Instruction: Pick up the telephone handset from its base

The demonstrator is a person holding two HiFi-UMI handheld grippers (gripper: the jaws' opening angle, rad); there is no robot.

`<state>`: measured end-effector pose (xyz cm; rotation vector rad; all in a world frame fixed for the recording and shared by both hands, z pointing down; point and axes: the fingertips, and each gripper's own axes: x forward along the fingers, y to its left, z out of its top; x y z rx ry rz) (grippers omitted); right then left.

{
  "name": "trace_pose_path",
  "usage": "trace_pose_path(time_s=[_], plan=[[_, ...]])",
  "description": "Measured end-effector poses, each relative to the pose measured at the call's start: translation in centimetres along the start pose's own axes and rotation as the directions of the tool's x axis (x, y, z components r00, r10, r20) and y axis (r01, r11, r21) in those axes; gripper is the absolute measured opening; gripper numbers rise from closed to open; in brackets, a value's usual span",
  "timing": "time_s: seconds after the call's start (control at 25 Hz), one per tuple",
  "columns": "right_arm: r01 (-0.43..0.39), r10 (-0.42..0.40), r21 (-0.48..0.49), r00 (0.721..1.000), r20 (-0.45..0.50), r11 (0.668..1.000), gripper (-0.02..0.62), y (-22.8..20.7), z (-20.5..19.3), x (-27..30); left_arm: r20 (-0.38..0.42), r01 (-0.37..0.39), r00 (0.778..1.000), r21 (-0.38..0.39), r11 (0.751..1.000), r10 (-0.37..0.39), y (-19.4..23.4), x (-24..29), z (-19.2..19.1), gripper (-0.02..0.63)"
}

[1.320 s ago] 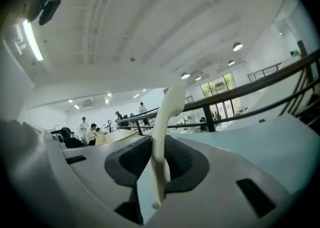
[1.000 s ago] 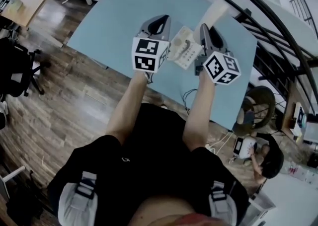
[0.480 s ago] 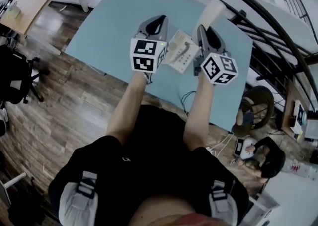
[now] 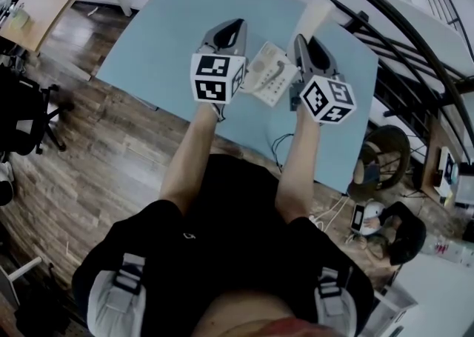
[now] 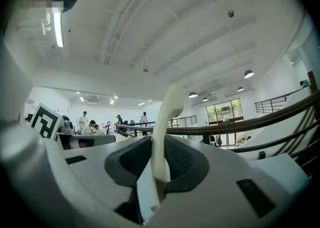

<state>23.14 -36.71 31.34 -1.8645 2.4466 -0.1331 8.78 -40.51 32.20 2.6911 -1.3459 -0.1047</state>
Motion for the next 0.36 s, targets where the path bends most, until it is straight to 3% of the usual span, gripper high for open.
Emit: trace_pose_path(time_s=[0.36], plan=[[0.006, -0.006, -0.004, 1.0, -0.002, 1.0, 0.078, -0.4, -0.36, 0.18, -0.009, 0.001, 1.0, -0.001, 1.0, -0.001, 0.3, 0.38, -0.51, 0.0]])
